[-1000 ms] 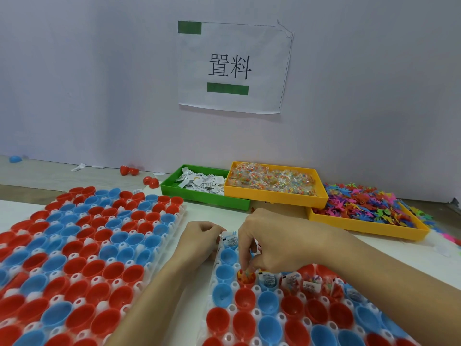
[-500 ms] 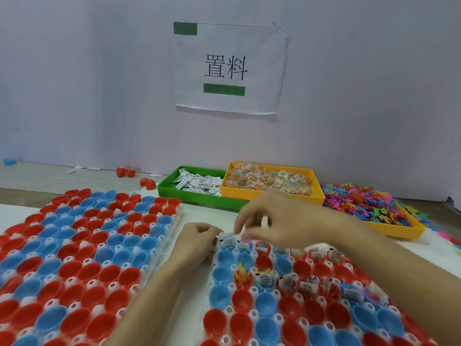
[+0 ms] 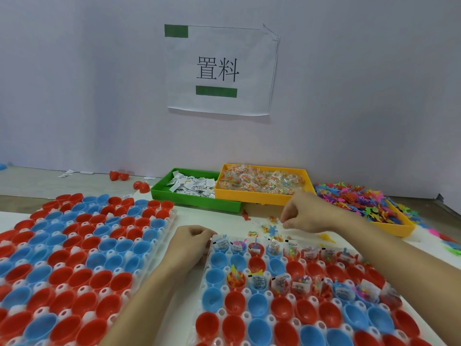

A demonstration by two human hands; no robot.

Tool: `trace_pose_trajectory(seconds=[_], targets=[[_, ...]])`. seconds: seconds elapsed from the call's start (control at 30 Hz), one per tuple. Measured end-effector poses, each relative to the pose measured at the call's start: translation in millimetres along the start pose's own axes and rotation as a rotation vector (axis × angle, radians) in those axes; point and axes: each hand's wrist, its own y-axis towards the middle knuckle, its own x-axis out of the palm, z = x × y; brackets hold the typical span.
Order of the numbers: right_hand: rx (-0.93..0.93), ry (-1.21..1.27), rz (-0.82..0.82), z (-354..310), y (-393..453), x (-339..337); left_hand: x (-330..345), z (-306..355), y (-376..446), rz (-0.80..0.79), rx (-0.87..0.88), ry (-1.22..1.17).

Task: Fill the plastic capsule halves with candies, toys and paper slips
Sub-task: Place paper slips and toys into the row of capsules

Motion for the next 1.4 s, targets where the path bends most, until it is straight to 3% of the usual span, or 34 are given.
trace_pose_trajectory(seconds=[0.3, 0.53, 0.73, 0.97, 1.17, 1.4], targets=[[0.042, -0.070, -0.126, 5.3, 4.0, 9.9, -0.1, -1.9, 1.8, 0.022, 0.006, 0.046], [0.013, -0.119, -0.048, 6.6, 3.3, 9.2, -0.1, -0.6, 0.9, 0.017, 0.006, 0.048], [-0.122, 0.007, 0.068, -8.0, 13.3, 15.2, 0.1, 0.4, -0.7, 0.027, 0.003, 0.056], [-0.125, 0.034, -0.133, -13.8, 13.9, 18.5, 0.8, -0.1, -0.1, 0.040, 0.004, 0.060], [-0.116, -0.062, -0.044, -6.6, 15.5, 21.8, 0.3, -0.4, 1.9, 0.035, 0.007, 0.055], [-0.262, -0.015, -0.140, -3.2, 21.1, 26.3, 1.6, -1.1, 2.1, 0.062, 0.012, 0.062]])
